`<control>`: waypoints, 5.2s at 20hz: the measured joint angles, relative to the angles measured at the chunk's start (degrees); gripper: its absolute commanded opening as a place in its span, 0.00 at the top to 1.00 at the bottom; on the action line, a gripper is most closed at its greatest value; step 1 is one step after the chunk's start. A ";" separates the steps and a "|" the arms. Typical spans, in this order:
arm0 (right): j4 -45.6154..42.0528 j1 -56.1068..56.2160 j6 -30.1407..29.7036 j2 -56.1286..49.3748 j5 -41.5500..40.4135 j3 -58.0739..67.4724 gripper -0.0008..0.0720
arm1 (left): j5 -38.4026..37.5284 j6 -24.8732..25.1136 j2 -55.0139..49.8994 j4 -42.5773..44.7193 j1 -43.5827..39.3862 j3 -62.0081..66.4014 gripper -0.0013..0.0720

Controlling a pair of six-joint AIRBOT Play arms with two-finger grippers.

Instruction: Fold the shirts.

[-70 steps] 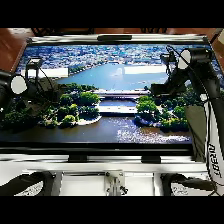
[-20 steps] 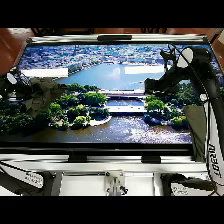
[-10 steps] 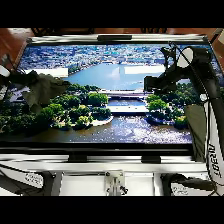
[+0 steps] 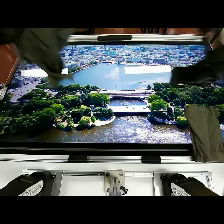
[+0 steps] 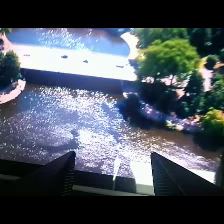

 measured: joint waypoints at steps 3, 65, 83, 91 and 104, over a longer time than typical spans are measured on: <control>-3.19 0.00 -0.37 7.10 0.94 0.98 0.18 | -3.28 -1.62 1.90 3.30 -9.90 -6.82 0.94; 33.53 4.28 -8.33 -16.20 -24.55 -31.69 0.88 | -13.46 8.11 -1.55 1.66 -0.02 -33.66 0.94; 2.91 -11.54 -7.76 32.50 -44.78 -4.76 0.88 | -9.97 2.03 17.86 15.61 17.84 13.79 0.94; -1.20 -11.54 -5.40 21.07 -28.85 -6.25 0.88 | -16.44 1.92 13.77 14.86 17.92 4.96 0.94; 19.23 -11.43 -0.31 -13.97 -32.30 -33.22 0.88 | 3.15 2.23 -21.94 -5.16 13.29 -14.80 0.93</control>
